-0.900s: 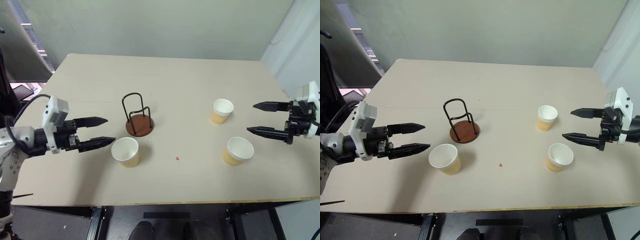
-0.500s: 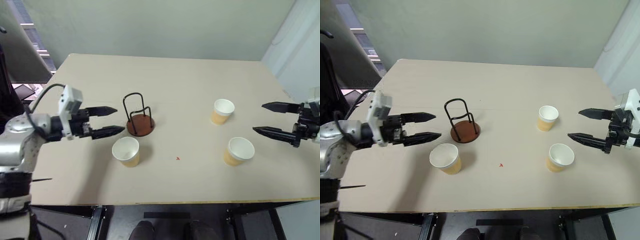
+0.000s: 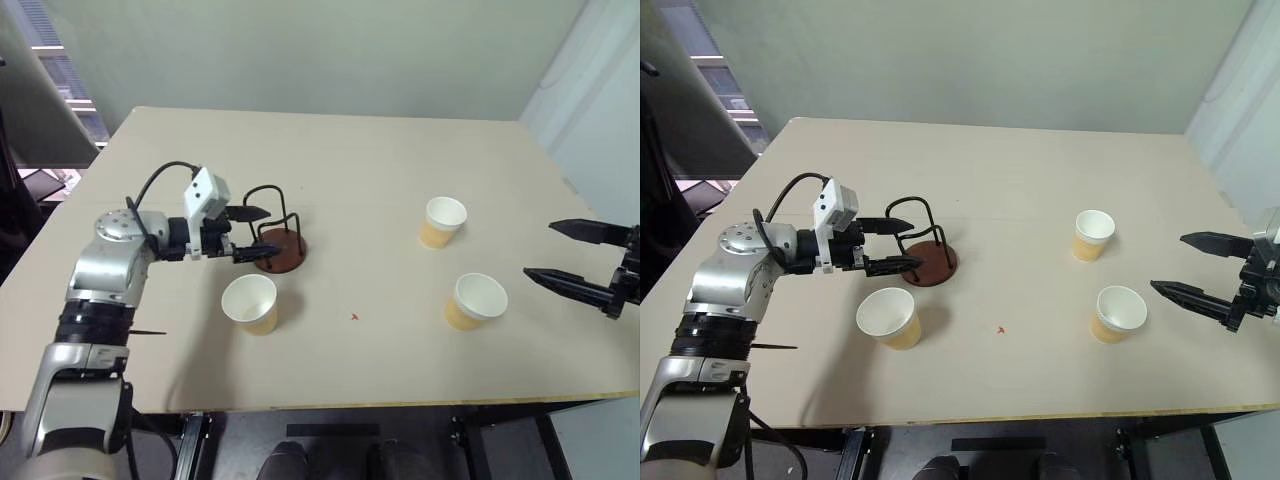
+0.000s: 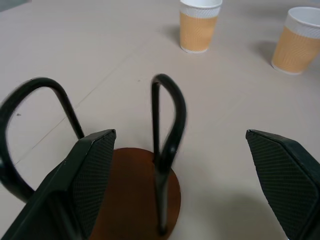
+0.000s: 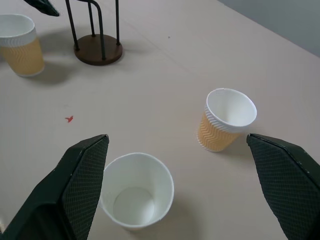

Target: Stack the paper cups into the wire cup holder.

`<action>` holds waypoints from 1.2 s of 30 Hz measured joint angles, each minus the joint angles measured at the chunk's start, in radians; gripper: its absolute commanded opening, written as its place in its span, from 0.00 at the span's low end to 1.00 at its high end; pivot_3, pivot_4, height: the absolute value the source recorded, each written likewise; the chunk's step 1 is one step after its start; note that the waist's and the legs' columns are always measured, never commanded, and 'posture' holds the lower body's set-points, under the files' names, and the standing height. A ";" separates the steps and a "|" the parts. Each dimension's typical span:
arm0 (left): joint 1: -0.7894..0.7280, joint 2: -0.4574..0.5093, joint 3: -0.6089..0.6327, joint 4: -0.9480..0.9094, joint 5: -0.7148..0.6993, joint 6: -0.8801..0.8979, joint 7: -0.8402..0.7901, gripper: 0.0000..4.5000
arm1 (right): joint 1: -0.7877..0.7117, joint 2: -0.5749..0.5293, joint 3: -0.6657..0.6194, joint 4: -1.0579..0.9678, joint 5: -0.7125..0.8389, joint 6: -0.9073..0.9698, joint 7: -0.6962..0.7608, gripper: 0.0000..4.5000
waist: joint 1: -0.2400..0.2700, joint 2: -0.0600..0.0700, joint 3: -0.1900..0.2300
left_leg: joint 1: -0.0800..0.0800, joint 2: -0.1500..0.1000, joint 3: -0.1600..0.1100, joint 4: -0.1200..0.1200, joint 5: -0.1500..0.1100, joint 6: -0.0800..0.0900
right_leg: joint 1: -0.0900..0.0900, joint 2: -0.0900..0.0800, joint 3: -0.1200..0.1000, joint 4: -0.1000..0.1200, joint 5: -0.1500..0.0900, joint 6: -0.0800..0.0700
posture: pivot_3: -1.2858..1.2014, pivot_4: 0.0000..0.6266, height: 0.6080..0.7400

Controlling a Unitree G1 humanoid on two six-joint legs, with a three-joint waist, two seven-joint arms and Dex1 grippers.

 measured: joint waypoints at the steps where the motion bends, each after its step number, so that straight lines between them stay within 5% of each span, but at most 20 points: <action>1: -0.007 -0.003 -0.001 0.011 0.009 -0.010 0.000 0.99 | 0.008 0.001 -0.007 -0.006 0.004 0.004 -0.004 1.00 | 0.000 0.000 0.000 | 0.000 0.000 0.000 0.000 0.000 0.000 | 0.000 0.000 0.000 0.000 0.000 0.000 | 0.52 0.24 1.00; 3: -0.018 -0.011 -0.001 0.033 0.021 -0.027 -0.001 0.99 | 0.021 0.003 -0.022 -0.021 0.008 0.010 -0.009 1.00 | 0.000 0.000 0.000 | 0.000 0.000 0.000 0.000 0.000 0.000 | 0.000 0.000 0.000 0.000 0.000 0.000 | 0.52 0.24 1.00; 6: -0.019 -0.034 -0.001 0.046 0.037 -0.038 0.000 0.85 | 0.033 0.003 -0.044 -0.026 0.016 0.020 -0.015 1.00 | 0.000 0.000 0.000 | 0.000 -0.001 0.000 0.000 0.000 0.001 | 0.000 0.000 0.000 -0.001 0.000 0.001 | 0.52 0.24 1.00; 17: -0.019 -0.043 0.004 0.038 0.049 -0.045 0.007 0.01 | 0.032 0.003 -0.046 -0.029 0.019 0.025 -0.023 1.00 | 0.000 0.000 0.000 | -0.001 -0.001 0.001 0.002 0.000 0.001 | 0.000 0.001 0.000 -0.001 0.001 0.002 | 0.52 0.24 1.00; 26: -0.013 -0.040 0.008 0.013 0.039 -0.030 0.020 0.01 | -0.009 0.003 0.002 -0.008 0.016 0.010 -0.022 1.00 | 0.000 0.000 0.000 | -0.001 0.000 0.001 0.003 0.000 0.001 | 0.000 0.002 0.001 -0.001 0.001 0.003 | 0.52 0.24 1.00; 36: -0.038 -0.072 -0.050 -0.331 -0.105 0.142 -0.072 0.01 | -0.100 -0.004 0.105 0.067 0.005 -0.034 -0.013 1.00 | 0.004 0.000 0.000 | -0.004 -0.001 0.000 0.009 -0.002 0.004 | 0.000 0.001 0.001 -0.001 0.002 0.006 | 0.52 0.24 1.00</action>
